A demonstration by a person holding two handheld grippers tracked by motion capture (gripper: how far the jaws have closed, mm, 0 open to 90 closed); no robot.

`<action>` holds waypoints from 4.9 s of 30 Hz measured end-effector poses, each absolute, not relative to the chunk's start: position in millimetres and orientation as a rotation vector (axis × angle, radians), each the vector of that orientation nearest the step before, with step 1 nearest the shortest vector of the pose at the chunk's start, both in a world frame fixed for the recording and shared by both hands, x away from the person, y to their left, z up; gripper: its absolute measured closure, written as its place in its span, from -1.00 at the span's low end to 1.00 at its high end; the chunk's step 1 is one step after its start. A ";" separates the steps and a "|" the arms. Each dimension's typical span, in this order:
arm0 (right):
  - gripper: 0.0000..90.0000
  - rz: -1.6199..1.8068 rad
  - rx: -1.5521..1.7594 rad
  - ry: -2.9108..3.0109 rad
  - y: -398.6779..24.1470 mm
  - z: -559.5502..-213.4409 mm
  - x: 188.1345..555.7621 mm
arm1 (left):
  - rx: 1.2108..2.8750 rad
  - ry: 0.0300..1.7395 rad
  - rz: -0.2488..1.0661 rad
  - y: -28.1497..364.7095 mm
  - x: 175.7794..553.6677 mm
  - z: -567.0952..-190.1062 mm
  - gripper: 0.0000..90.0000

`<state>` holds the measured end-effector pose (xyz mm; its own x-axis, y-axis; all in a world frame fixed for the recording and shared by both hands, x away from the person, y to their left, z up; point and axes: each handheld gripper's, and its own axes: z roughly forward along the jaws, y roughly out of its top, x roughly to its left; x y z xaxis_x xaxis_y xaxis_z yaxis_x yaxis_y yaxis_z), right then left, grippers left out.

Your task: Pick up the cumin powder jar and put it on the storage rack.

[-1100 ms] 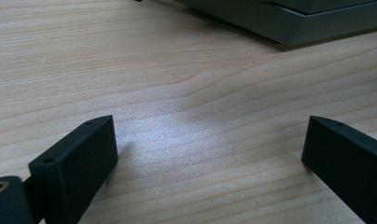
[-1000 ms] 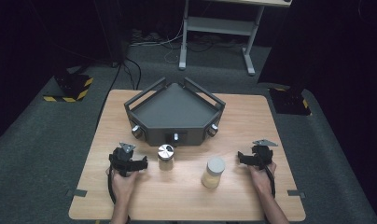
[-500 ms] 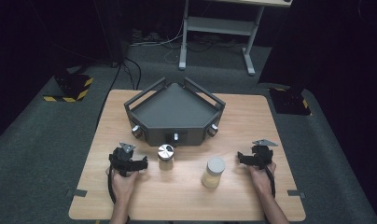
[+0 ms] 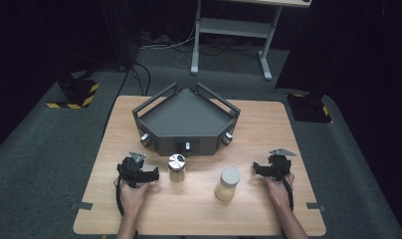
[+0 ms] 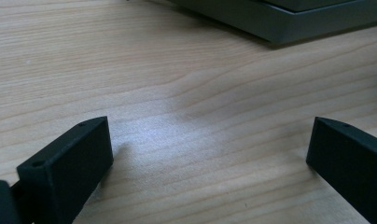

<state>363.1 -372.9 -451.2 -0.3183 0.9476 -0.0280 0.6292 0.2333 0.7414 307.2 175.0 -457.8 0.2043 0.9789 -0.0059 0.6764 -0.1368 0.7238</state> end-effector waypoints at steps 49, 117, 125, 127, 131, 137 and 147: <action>-0.89 0.876 1.442 2.029 -372.3 -451.3 362.8 | 2.011 1.190 0.511 143.9 267.6 -446.6 -0.99; -0.88 0.881 1.443 2.030 -373.0 -451.4 362.8 | 1.978 1.280 0.583 92.0 307.0 -426.2 -0.31; -0.88 0.881 1.443 2.029 -373.0 -451.4 362.8 | 1.987 1.271 0.606 88.4 304.3 -426.0 -0.30; -0.88 0.881 1.443 2.029 -373.0 -451.4 362.8 | 1.975 1.276 0.607 87.4 302.4 -426.6 -0.30; -0.88 0.881 1.443 2.030 -373.0 -451.4 362.8 | 1.976 1.261 0.606 92.3 301.5 -422.0 -0.30; -0.88 0.881 1.443 2.029 -373.0 -451.4 362.8 | 1.987 1.229 0.608 93.8 299.0 -409.4 -0.30; -0.88 0.881 1.443 2.029 -373.0 -451.4 362.8 | 1.987 1.187 0.582 96.4 299.2 -386.7 -0.30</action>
